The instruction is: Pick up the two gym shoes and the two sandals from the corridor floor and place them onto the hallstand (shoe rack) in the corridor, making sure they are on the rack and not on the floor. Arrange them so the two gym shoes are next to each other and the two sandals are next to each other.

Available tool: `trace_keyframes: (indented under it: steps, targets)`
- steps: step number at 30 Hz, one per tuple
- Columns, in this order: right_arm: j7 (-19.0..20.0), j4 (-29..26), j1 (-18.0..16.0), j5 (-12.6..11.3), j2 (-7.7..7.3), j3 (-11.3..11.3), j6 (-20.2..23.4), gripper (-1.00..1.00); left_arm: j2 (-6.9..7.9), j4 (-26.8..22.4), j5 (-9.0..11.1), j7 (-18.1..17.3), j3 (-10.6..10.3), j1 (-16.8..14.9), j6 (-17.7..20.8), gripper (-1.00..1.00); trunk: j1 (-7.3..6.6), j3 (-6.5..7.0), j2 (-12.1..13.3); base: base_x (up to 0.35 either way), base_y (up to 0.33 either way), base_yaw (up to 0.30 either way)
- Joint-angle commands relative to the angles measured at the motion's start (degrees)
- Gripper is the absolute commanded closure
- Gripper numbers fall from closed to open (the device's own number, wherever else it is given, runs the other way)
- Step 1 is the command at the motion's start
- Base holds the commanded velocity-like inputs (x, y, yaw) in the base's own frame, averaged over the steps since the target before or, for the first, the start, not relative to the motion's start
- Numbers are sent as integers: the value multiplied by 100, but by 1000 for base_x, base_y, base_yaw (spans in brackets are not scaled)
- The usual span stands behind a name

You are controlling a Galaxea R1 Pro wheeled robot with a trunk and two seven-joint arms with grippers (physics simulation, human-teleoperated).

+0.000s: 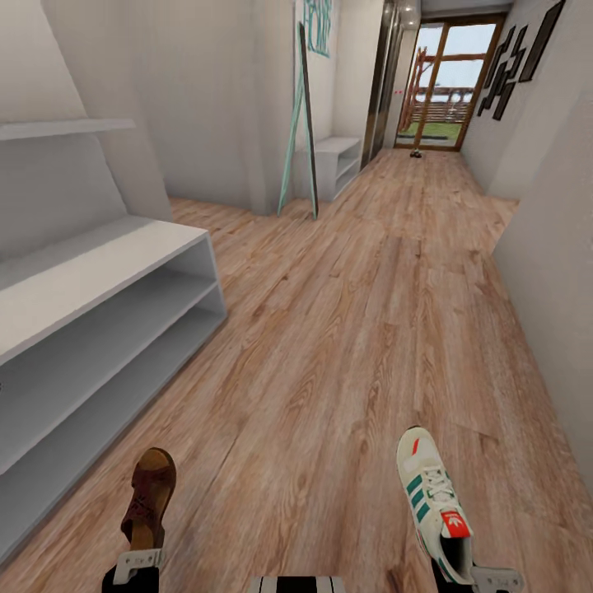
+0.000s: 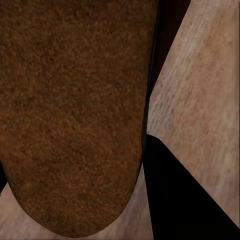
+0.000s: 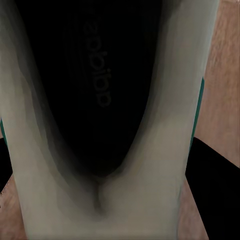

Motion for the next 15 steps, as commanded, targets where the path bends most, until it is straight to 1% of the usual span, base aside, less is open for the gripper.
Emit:
trace_keyframes:
  steps: [1, 12, 15]
  targets:
    - [32, 9, -4, 58, 5, -35, -22, 100, -4, 12, -81, -36, 49, -5, -27, 100, -3, 28, 0, 0, 0, 0]
    - [32, 18, -4, 57, 6, -34, -22, 100, -3, 20, -73, -36, 49, -5, -28, 100, -32, 371, 15, 0, 0, 0]
    - [32, 18, -4, 57, 6, -34, -22, 100, -3, 18, -73, -36, 49, -5, -28, 100, -98, 452, 135, 0, 0, 0]
